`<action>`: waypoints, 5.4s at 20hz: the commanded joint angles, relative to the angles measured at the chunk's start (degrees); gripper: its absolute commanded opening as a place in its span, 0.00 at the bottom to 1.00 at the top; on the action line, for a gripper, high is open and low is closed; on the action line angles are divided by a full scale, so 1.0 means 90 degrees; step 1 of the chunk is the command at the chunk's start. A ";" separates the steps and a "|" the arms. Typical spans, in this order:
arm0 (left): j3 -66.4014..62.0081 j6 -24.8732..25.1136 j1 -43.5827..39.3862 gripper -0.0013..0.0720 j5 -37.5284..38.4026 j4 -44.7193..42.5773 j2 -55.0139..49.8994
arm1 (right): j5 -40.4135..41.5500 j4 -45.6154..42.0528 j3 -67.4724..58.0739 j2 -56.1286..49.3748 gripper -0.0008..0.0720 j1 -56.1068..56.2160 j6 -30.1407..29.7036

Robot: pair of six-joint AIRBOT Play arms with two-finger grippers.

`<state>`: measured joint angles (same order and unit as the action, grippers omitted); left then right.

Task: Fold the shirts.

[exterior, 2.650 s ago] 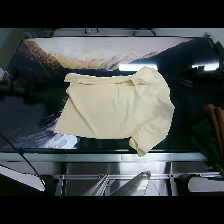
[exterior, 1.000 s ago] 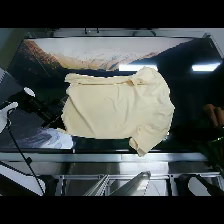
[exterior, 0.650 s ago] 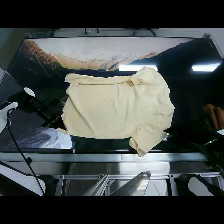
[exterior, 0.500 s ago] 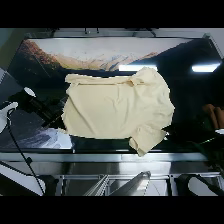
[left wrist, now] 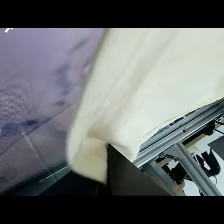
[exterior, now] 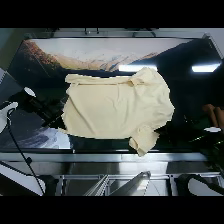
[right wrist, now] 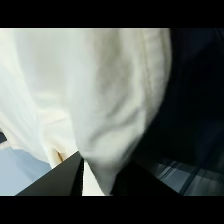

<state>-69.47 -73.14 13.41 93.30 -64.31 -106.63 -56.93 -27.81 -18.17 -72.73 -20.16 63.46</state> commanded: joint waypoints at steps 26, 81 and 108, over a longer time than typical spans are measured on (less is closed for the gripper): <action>-0.3869 0.0566 0.4787 0.04 0.0641 0.9219 0.4677 | -0.1785 0.3495 -0.8684 0.3058 0.04 -0.3271 -0.0546; -0.3796 0.0549 0.0702 0.53 0.1304 0.2062 -0.2006 | -0.2244 -0.1744 -0.5974 -0.2905 0.45 0.0027 -0.0537; 0.2373 -0.0134 0.0787 0.84 -0.0653 0.0126 0.1404 | -0.1049 -0.1600 -0.2759 0.3050 0.89 -0.0517 0.0942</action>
<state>-48.62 -74.06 23.42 89.32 -62.52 -91.88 -64.64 -43.00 -43.07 -46.94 -24.77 69.49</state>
